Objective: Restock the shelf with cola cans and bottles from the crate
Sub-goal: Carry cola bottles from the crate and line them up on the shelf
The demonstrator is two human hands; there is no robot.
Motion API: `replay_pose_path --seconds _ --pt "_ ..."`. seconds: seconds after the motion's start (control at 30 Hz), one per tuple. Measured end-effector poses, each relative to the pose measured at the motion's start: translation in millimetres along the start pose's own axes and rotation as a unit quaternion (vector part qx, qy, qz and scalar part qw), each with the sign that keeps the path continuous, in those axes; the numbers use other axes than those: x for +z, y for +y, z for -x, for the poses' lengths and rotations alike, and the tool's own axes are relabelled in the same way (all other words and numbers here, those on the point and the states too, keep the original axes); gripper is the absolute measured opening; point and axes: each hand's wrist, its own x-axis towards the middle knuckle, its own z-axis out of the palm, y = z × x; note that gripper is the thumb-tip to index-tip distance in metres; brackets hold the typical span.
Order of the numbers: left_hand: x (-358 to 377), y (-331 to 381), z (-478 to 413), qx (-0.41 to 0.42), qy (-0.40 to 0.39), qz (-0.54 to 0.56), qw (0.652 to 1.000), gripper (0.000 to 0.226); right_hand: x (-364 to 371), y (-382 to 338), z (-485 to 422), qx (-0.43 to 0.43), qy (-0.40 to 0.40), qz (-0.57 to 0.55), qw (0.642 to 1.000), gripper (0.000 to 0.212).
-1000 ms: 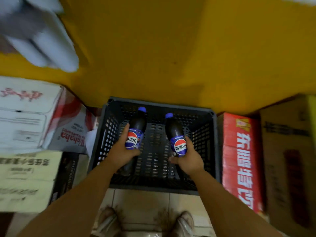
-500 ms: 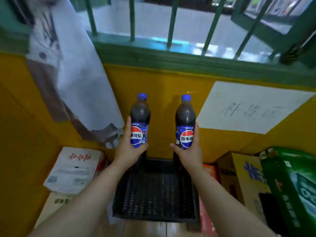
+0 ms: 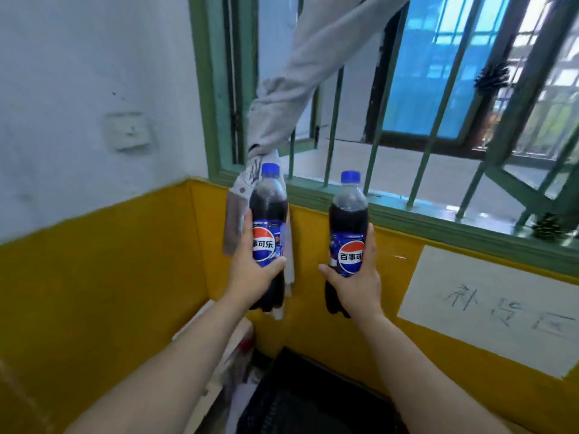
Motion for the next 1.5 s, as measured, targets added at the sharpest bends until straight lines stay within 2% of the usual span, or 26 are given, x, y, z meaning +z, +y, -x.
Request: replay_pose_path --seconds 0.3,0.53,0.67,0.9,1.13,1.33,1.5 --pt "-71 53 93 -0.003 0.144 -0.065 0.987 0.104 16 -60 51 -0.056 -0.124 -0.074 0.988 0.110" --pt "-138 91 151 0.004 0.281 -0.097 0.955 0.104 42 -110 102 -0.116 -0.220 -0.100 0.963 0.108" --pt "-184 111 202 0.002 0.342 -0.108 0.933 0.103 62 -152 150 -0.122 -0.264 -0.177 0.940 0.108" --pt "-275 151 333 0.004 0.441 -0.177 0.880 0.102 95 -235 281 -0.139 -0.357 -0.278 0.881 0.107" --pt "-354 214 487 -0.003 0.495 -0.265 0.828 0.102 93 -325 430 -0.172 -0.438 -0.361 0.805 0.106" --pt "-403 261 598 -0.008 0.570 -0.316 0.758 0.103 83 -392 543 -0.209 -0.503 -0.384 0.745 0.107" --pt "-447 286 650 -0.018 0.621 -0.355 0.699 0.106 91 -431 616 -0.224 -0.549 -0.391 0.704 0.108"
